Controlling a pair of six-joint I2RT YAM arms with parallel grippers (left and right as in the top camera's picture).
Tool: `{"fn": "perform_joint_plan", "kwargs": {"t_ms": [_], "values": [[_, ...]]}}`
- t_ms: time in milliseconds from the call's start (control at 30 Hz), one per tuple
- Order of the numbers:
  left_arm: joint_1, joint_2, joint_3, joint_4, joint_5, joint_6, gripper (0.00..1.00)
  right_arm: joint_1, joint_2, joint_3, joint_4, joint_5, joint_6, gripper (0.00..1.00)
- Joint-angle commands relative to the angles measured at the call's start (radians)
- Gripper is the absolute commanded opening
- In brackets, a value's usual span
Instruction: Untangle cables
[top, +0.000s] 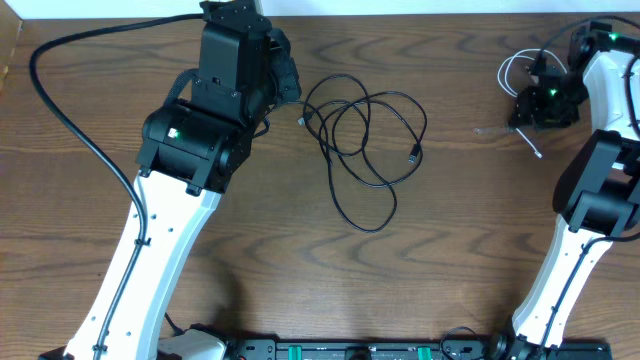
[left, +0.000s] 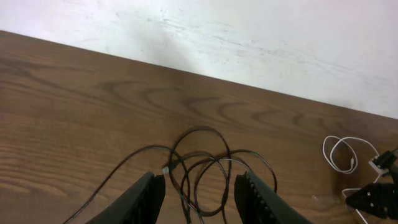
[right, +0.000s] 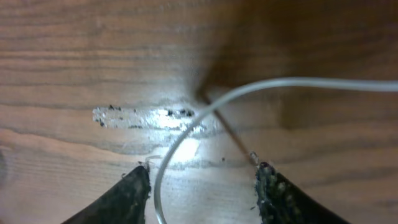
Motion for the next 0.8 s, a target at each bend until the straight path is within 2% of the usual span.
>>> {"fn": "perform_joint_plan", "kwargs": {"t_ms": [0,267,533,767], "values": [[0.001,0.005,0.017,-0.003,-0.006,0.017,0.42,-0.003,0.002,-0.003,0.006,0.021,-0.01,0.45],[0.001,0.005,0.017,-0.002,-0.006,0.017,0.42,-0.003,0.002,-0.001,0.039,0.013,0.013,0.02],[0.001,0.005,0.017,-0.002,-0.006,0.017,0.42,-0.011,0.001,0.193,0.208,0.013,0.143,0.01],[0.001,0.005,0.017,-0.002,-0.006,0.016,0.42,0.014,0.014,0.244,0.514,0.018,0.277,0.01]]}}
